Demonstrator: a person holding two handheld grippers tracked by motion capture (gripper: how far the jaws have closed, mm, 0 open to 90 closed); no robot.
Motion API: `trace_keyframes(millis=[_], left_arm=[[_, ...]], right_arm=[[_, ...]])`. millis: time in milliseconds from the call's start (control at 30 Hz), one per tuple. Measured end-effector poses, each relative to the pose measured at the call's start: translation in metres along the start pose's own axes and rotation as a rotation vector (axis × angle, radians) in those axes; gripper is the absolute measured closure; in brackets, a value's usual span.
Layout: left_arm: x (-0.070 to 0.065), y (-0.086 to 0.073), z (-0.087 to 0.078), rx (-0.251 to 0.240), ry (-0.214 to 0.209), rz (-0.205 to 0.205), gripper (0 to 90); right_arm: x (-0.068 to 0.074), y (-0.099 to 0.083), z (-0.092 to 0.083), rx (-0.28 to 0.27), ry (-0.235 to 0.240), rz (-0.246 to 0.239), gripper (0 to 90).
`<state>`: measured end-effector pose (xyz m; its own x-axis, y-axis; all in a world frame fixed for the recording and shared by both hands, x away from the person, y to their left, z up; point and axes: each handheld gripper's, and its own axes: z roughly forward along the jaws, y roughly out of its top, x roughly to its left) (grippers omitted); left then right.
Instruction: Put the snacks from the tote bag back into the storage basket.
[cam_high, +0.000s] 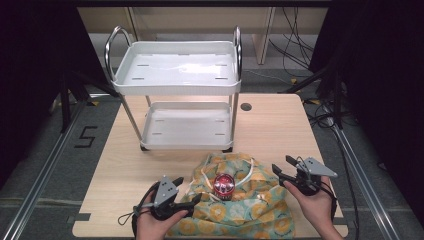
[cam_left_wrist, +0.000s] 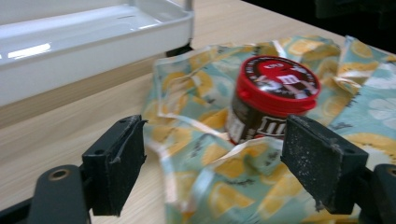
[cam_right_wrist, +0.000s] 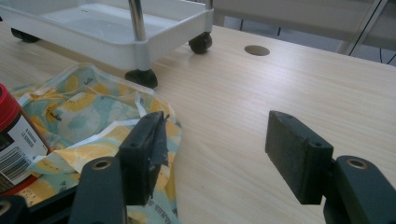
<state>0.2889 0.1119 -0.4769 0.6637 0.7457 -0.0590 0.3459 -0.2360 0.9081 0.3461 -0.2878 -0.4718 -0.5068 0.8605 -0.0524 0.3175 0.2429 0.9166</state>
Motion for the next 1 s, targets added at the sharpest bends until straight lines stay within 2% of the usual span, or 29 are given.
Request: trace_keyframes(millis=[33, 133, 200, 233, 300, 400, 500, 533, 567, 633, 667, 700, 767, 833, 867, 900, 933, 1000], left_arm=[[-0.003, 0.002, 0.002, 0.014, -0.004, 0.018, 20.6], [-0.010, 0.008, 0.011, 0.014, -0.036, 0.013, 20.2], [-0.013, 0.011, 0.015, 0.032, -0.042, 0.031, 19.7], [-0.015, 0.013, 0.017, 0.035, -0.045, 0.033, 19.5], [-0.019, 0.016, 0.022, 0.036, -0.054, 0.041, 18.9], [-0.023, 0.021, 0.028, 0.058, -0.068, 0.074, 18.1], [-0.028, 0.023, 0.036, 0.064, -0.074, 0.074, 17.3], [-0.028, 0.024, 0.038, 0.070, -0.083, 0.104, 17.1], [-0.030, 0.024, 0.042, 0.080, -0.088, 0.100, 17.0], [-0.032, 0.024, 0.045, 0.090, -0.086, 0.104, 16.9], [-0.034, 0.025, 0.048, 0.103, -0.088, 0.099, 16.9], [-0.035, 0.025, 0.050, 0.112, -0.081, 0.113, 16.9], [-0.038, 0.026, 0.055, 0.128, -0.087, 0.101, 16.9], [-0.038, 0.026, 0.059, 0.147, -0.091, 0.121, 16.8], [-0.040, 0.025, 0.062, 0.138, -0.097, 0.076, 16.8], [-0.038, 0.026, 0.062, 0.157, -0.094, 0.123, 16.9], [-0.040, 0.026, 0.064, 0.160, -0.099, 0.098, 16.9], [-0.043, 0.026, 0.067, 0.145, -0.098, 0.105, 17.0]], right_arm=[[0.000, 0.000, 0.000, 0.000, 0.000, 0.000, 38.7], [0.002, 0.000, 0.000, 0.005, 0.002, 0.013, 38.7], [0.002, 0.001, 0.000, 0.007, 0.001, 0.015, 38.6], [0.003, 0.000, 0.000, 0.011, 0.000, 0.033, 38.5], [0.001, 0.000, 0.000, 0.011, -0.001, 0.019, 38.5], [-0.001, 0.000, 0.000, 0.013, 0.005, 0.021, 38.5], [-0.001, 0.000, 0.000, 0.009, 0.000, 0.020, 38.5], [0.002, 0.000, -0.001, 0.020, 0.003, 0.047, 38.4], [0.001, 0.000, 0.000, 0.012, 0.000, 0.033, 38.4], [0.001, 0.000, 0.000, 0.012, 0.003, 0.045, 38.3], [-0.001, 0.000, 0.000, 0.015, 0.003, 0.021, 38.4], [-0.002, 0.000, 0.001, 0.015, 0.000, 0.002, 38.3], [-0.001, 0.000, 0.002, 0.010, -0.002, 0.013, 38.3], [-0.001, 0.000, 0.001, 0.012, 0.003, 0.016, 38.3], [-0.001, 0.000, 0.000, 0.013, 0.005, 0.023, 38.3], [-0.001, 0.000, 0.001, 0.011, 0.002, 0.018, 38.3], [-0.002, 0.000, 0.001, 0.010, -0.001, 0.007, 38.3], [-0.002, 0.000, 0.001, 0.016, 0.001, 0.019, 38.3]])
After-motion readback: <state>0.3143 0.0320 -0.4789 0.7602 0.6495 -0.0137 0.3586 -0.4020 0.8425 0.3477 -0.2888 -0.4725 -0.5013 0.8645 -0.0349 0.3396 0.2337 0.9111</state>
